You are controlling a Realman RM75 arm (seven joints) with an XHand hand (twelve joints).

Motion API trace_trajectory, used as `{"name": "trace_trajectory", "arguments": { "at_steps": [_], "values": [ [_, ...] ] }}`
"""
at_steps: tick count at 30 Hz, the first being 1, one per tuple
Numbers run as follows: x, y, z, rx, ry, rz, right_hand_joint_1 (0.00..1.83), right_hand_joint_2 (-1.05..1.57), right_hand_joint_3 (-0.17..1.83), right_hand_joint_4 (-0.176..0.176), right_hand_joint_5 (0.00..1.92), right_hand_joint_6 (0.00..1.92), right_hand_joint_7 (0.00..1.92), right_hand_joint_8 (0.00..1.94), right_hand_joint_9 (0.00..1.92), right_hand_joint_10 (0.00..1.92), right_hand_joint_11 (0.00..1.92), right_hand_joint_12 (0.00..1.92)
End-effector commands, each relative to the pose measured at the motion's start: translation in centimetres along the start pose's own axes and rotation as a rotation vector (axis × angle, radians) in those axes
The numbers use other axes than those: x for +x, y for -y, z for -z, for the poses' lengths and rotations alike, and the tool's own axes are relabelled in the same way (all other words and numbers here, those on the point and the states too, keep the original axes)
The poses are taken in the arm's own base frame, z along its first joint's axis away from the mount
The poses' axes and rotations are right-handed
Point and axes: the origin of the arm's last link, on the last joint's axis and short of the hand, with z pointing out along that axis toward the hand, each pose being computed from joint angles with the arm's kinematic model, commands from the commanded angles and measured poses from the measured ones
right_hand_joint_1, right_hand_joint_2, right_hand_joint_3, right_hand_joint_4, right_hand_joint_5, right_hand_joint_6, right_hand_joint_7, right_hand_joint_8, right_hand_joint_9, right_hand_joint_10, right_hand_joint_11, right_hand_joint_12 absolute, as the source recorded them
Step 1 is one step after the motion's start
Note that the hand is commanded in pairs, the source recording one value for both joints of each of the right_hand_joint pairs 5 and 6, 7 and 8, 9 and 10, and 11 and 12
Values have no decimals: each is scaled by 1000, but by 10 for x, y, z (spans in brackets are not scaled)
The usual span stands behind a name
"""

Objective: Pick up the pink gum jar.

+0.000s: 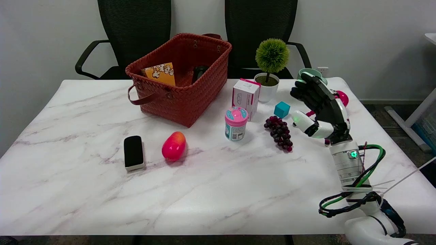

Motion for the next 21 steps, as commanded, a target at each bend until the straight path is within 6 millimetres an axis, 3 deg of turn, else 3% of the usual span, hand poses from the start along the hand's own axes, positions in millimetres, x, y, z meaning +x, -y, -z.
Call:
{"name": "trace_trajectory", "arguments": {
  "at_steps": [1, 12, 17, 21],
  "values": [
    [-21, -12, 4, -20, 63, -47, 1148, 196, 984, 0, 413, 413, 544, 544, 571, 571, 523, 523],
    [-67, -26, 9, -123, 159, -120, 1136, 178, 942, 0, 377, 377, 576, 576, 600, 600, 540, 540],
    [-92, -41, -2, -176, 195, -116, 1126, 61, 1009, 0, 274, 274, 567, 567, 585, 585, 529, 529],
    [-108, -52, -21, -174, 209, -119, 1121, 21, 992, 0, 415, 415, 553, 553, 532, 532, 413, 413]
  ]
}}
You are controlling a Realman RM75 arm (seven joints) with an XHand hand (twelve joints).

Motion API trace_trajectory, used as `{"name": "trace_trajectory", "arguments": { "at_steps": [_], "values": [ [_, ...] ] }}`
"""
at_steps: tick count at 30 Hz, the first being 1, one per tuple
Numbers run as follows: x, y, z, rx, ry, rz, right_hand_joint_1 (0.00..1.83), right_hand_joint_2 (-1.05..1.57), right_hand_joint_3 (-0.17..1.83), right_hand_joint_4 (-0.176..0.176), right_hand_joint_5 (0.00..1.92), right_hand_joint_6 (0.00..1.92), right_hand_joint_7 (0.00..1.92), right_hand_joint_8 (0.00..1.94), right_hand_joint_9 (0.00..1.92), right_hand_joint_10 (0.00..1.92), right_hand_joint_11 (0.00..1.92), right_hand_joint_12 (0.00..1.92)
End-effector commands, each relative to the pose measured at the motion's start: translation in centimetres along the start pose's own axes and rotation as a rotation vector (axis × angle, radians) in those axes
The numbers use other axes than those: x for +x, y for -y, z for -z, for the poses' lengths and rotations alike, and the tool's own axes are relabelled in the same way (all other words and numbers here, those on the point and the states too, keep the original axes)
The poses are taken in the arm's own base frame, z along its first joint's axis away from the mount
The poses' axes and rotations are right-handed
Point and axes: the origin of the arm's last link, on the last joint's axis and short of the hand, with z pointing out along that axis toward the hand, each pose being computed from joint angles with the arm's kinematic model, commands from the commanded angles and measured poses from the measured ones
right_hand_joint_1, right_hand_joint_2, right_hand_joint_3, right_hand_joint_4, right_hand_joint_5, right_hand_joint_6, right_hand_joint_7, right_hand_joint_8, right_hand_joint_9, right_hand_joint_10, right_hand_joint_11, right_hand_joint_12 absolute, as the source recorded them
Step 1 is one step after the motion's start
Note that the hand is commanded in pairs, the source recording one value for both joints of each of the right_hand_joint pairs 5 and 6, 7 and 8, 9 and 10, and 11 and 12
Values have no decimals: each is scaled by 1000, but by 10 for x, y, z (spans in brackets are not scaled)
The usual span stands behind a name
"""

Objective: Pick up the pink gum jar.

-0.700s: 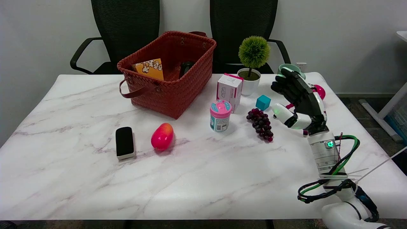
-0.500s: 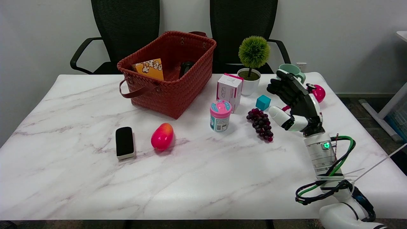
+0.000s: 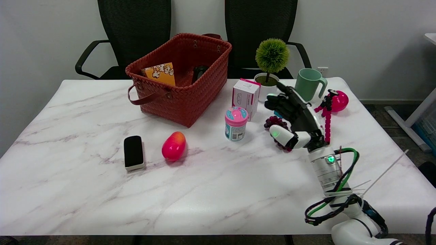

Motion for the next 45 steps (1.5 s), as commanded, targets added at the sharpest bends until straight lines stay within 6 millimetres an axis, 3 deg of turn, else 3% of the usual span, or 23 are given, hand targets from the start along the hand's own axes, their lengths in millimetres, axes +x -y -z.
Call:
{"name": "trace_trajectory", "arguments": {
  "at_steps": [1, 6, 10, 20, 45],
  "values": [
    [-61, -37, -40, -93, 104, -42, 1121, 12, 984, 0, 437, 437, 550, 550, 508, 508, 366, 366],
    [-61, -37, -61, -63, 105, -30, 1117, 22, 910, 0, 548, 548, 540, 540, 472, 472, 310, 310],
    [-51, -31, -69, -35, 75, -10, 1116, 29, 885, 0, 604, 604, 538, 538, 466, 466, 297, 297],
    [-34, -31, -63, -27, 17, 2, 1114, 24, 862, 0, 586, 586, 533, 533, 453, 453, 284, 284],
    [-36, -42, -61, -72, 22, -7, 1108, 19, 862, 0, 463, 463, 538, 538, 518, 518, 407, 407]
  ]
}}
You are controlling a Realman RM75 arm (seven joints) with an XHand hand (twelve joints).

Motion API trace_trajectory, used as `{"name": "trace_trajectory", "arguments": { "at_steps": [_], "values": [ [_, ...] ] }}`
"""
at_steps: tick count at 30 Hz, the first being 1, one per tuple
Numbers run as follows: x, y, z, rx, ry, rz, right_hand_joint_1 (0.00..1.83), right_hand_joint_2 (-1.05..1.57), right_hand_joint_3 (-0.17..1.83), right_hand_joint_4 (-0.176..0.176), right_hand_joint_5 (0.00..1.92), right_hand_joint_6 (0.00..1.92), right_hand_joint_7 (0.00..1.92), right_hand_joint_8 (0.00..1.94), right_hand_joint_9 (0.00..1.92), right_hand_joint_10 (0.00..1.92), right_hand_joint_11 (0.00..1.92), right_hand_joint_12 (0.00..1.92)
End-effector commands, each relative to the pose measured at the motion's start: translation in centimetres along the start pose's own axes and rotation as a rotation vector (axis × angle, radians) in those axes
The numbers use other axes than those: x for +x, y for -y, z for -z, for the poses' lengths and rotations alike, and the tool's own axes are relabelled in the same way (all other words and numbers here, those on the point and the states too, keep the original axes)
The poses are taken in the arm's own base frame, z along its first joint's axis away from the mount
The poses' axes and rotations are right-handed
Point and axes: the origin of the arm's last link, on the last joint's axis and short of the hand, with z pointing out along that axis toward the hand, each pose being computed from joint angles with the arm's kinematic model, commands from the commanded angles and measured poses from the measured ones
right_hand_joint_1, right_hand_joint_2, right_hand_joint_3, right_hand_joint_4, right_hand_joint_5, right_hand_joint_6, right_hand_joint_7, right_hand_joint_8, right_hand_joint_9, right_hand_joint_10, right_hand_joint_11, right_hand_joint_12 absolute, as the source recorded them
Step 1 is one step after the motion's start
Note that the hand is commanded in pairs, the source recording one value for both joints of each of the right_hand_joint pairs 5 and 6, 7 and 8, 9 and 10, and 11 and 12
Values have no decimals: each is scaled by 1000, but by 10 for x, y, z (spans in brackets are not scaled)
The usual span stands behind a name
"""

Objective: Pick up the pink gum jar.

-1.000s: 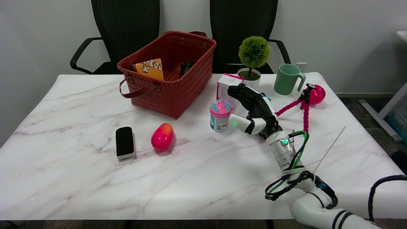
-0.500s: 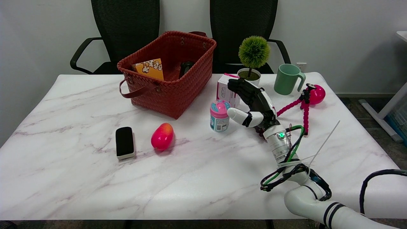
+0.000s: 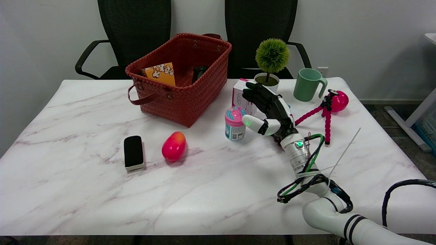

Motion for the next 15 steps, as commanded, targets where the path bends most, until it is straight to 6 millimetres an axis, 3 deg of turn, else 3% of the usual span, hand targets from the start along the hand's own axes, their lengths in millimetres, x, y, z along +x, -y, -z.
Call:
{"name": "trace_trajectory", "arguments": {
  "at_steps": [1, 15],
  "values": [
    [1, -5, -2, -17, -4, 1, 1108, 21, 861, 0, 463, 463, 538, 538, 519, 519, 408, 408],
    [0, -11, -3, -37, -1, 5, 1104, 21, 858, 0, 445, 445, 539, 539, 521, 521, 421, 421]
  ]
}}
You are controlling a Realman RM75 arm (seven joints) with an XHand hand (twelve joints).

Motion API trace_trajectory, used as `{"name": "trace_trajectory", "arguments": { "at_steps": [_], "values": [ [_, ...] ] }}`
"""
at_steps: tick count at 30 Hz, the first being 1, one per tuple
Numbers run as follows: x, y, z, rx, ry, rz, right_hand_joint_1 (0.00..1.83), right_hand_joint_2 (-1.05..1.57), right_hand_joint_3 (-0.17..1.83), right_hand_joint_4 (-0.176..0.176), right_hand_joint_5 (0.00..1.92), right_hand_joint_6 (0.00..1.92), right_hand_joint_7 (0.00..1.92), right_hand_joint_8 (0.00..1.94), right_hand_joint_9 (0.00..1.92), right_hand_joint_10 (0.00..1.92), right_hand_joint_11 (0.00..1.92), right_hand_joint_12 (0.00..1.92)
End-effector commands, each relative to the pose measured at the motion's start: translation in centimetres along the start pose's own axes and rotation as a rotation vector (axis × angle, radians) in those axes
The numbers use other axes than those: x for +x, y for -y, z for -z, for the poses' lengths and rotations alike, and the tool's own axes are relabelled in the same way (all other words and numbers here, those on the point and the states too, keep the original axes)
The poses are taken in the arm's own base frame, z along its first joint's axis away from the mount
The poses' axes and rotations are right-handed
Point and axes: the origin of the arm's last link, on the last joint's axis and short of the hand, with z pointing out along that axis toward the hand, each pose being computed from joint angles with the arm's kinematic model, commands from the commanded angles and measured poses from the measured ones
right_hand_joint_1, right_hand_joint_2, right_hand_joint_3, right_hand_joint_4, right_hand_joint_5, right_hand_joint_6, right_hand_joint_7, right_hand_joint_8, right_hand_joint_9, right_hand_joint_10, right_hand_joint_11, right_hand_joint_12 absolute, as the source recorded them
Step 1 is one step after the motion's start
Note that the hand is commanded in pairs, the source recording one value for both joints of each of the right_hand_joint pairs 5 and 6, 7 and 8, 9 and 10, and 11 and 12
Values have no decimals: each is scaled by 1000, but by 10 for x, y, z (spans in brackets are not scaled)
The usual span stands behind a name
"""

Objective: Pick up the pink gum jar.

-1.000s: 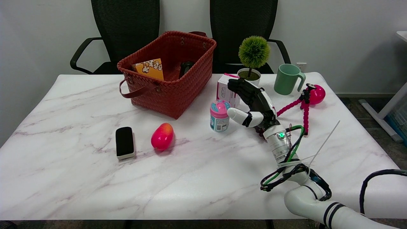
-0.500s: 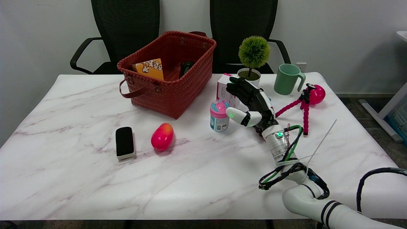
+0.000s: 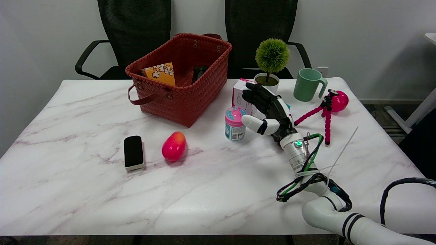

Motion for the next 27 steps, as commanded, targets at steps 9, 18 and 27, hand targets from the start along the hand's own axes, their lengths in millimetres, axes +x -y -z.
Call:
{"name": "trace_trajectory", "arguments": {
  "at_steps": [9, 18, 27],
  "values": [
    [-5, -10, 2, -40, 12, -1, 1103, 19, 859, 0, 437, 437, 538, 538, 524, 524, 426, 426],
    [-11, -13, 2, -53, 21, -10, 1096, 5, 878, 0, 426, 426, 537, 537, 526, 526, 427, 427],
    [-8, -14, -4, -52, 14, 2, 1096, -17, 886, 0, 429, 429, 531, 531, 522, 522, 422, 422]
  ]
}}
